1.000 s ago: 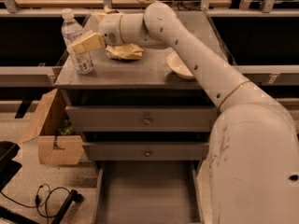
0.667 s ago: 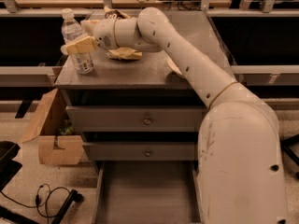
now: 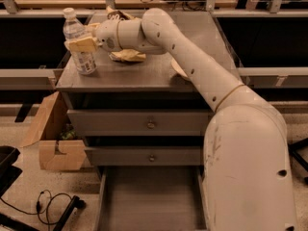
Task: Place blue plastic bottle into bottom drawer
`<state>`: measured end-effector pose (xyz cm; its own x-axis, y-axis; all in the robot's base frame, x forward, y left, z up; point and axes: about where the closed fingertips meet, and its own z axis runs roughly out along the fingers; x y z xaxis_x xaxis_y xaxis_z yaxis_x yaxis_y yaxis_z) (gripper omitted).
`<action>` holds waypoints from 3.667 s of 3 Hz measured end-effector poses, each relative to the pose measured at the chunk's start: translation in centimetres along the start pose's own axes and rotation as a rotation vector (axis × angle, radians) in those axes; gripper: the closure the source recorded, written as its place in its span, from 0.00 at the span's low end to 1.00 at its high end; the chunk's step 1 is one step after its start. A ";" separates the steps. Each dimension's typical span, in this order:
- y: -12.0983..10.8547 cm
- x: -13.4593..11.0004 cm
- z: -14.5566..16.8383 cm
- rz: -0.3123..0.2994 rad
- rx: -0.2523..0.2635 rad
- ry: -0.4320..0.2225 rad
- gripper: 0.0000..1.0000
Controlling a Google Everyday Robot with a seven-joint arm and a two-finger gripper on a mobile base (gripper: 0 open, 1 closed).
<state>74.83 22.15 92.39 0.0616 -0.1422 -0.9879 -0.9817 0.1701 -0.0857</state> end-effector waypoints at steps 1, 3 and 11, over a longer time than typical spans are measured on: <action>0.0 0.0 0.0 0.000 0.000 0.000 0.88; 2.3 -2.8 -1.5 -0.055 0.027 -0.056 1.00; 19.9 29.8 -7.1 0.057 0.341 0.039 1.00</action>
Offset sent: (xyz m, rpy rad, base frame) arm -0.0018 -0.0011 0.0026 0.0280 -0.0105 -0.0036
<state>55.87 14.41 62.18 -0.0054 -0.1590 -0.9873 -0.8661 0.4942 -0.0748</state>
